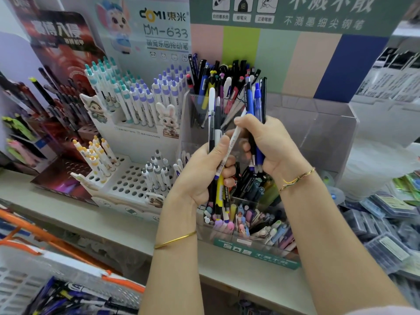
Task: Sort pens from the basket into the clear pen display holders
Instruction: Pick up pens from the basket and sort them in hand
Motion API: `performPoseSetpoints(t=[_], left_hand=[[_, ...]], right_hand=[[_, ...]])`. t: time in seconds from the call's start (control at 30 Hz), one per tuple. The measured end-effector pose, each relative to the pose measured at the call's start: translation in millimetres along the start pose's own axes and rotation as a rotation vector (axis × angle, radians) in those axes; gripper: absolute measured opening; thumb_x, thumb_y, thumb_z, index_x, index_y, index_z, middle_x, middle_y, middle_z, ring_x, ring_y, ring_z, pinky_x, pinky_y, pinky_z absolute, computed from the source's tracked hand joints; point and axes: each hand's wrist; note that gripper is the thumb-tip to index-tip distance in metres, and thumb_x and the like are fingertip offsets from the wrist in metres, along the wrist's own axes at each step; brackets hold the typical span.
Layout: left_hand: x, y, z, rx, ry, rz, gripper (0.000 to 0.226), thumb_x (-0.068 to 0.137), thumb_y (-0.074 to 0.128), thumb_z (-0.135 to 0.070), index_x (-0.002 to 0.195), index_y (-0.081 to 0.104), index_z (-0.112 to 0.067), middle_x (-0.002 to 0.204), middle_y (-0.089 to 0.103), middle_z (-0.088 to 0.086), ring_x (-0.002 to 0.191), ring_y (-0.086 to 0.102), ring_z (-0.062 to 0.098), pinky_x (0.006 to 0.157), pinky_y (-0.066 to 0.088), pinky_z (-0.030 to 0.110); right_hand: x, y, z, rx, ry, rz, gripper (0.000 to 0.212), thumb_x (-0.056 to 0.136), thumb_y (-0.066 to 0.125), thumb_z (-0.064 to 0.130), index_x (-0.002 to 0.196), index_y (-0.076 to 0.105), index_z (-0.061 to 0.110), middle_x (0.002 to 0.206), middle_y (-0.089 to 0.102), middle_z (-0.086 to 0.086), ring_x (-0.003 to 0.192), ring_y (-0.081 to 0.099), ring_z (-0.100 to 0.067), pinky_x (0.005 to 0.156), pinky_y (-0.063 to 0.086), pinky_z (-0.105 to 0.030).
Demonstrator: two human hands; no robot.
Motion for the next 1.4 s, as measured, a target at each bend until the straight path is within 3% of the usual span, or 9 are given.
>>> performPoseSetpoints(t=[0.2, 0.37, 0.53, 0.8, 0.97, 1.07, 1.2, 1.3, 1.4], left_hand=[[4.0, -3.9, 3.0, 0.06, 0.041, -0.236, 0.016, 0.1, 0.049, -0.022, 0.092, 0.041, -0.011, 0.064, 0.044, 0.0, 0.048, 0.042, 0.011, 0.041, 0.039, 0.023], [2.4, -4.9, -5.7, -0.061, 0.086, -0.335, 0.012, 0.102, 0.047, -0.02, 0.094, 0.041, -0.012, 0.06, 0.047, -0.003, 0.046, 0.045, 0.009, 0.043, 0.042, 0.023], [0.3, -6.9, -12.0, -0.145, 0.17, -0.488, 0.017, 0.1, 0.052, -0.023, 0.095, 0.044, -0.009, 0.064, 0.049, -0.001, 0.049, 0.054, 0.011, 0.047, 0.049, 0.025], [3.2, 3.1, -14.9, -0.078, 0.301, -0.815, 0.026, 0.101, 0.049, -0.028, 0.084, 0.04, -0.012, 0.054, 0.056, -0.003, 0.042, 0.057, 0.006, 0.049, 0.05, 0.027], [4.0, 2.0, -15.1, -0.081, 0.317, -0.847, 0.03, 0.102, 0.046, -0.033, 0.087, 0.044, -0.006, 0.049, 0.06, -0.004, 0.047, 0.061, 0.01, 0.054, 0.056, 0.032], [5.1, -2.1, -14.6, -0.003, 0.288, -0.881, 0.032, 0.101, 0.046, -0.037, 0.095, 0.045, -0.006, 0.077, 0.062, 0.01, 0.055, 0.064, 0.014, 0.056, 0.057, 0.033], [1.6, -7.5, -15.1, 0.106, 0.332, -0.908, 0.026, 0.102, 0.045, -0.034, 0.086, 0.039, -0.014, 0.078, 0.056, 0.005, 0.05, 0.053, 0.007, 0.045, 0.046, 0.022], [-2.2, -16.4, -16.3, 0.287, 0.363, -0.931, 0.021, 0.101, 0.048, -0.029, 0.086, 0.038, -0.019, 0.083, 0.058, 0.001, 0.051, 0.048, 0.007, 0.05, 0.043, 0.024], [-9.4, -15.1, -24.1, 0.44, 0.347, -0.742, 0.009, 0.098, 0.053, -0.019, 0.092, 0.046, -0.02, 0.084, 0.059, 0.001, 0.052, 0.05, 0.005, 0.05, 0.046, 0.021]], right_hand=[[-6.1, -0.4, -2.5, 0.043, -0.06, -0.097, 0.01, 0.092, 0.056, 0.012, 0.083, 0.052, 0.011, 0.064, 0.059, -0.002, 0.046, 0.049, -0.009, 0.04, 0.043, -0.021], [-7.5, -4.1, -4.4, 0.127, 0.065, 0.007, 0.006, 0.095, 0.05, 0.008, 0.092, 0.045, 0.01, 0.067, 0.047, -0.004, 0.052, 0.056, -0.016, 0.066, 0.061, -0.042], [-19.9, -0.8, -8.6, 0.046, 0.088, 0.183, 0.02, 0.089, 0.052, -0.005, 0.089, 0.04, 0.011, 0.061, 0.039, -0.002, 0.039, 0.039, -0.012, 0.04, 0.042, -0.025], [-32.2, 12.3, -15.0, -0.46, 0.022, 0.344, 0.045, 0.071, 0.082, 0.031, 0.094, 0.052, 0.006, 0.066, 0.05, -0.004, 0.043, 0.04, -0.011, 0.047, 0.041, -0.029], [-29.4, 11.7, -14.9, -0.63, -0.09, 0.234, 0.045, 0.071, 0.081, 0.021, 0.101, 0.052, 0.005, 0.078, 0.059, -0.017, 0.049, 0.047, -0.017, 0.049, 0.047, -0.033], [-29.9, 4.0, -10.0, -0.411, -0.035, 0.242, 0.031, 0.078, 0.075, 0.011, 0.098, 0.054, 0.001, 0.065, 0.054, -0.009, 0.041, 0.043, -0.013, 0.042, 0.044, -0.026], [-24.8, -8.0, -1.5, -0.098, -0.026, 0.132, 0.008, 0.087, 0.061, 0.0, 0.088, 0.054, 0.003, 0.048, 0.047, 0.005, 0.038, 0.037, -0.01, 0.039, 0.039, -0.023], [-19.5, -17.7, 7.0, -0.108, -0.017, 0.089, 0.006, 0.087, 0.057, -0.003, 0.086, 0.054, 0.002, 0.046, 0.043, 0.004, 0.037, 0.035, -0.012, 0.04, 0.035, -0.024], [-17.4, -22.3, 14.5, -0.265, 0.035, 0.209, 0.007, 0.086, 0.06, 0.001, 0.092, 0.058, 0.0, 0.053, 0.049, -0.004, 0.038, 0.035, -0.013, 0.04, 0.035, -0.023]])
Point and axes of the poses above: each hand's wrist, its own x-axis towards the middle knuckle, its own y-axis out of the palm, z = x × y
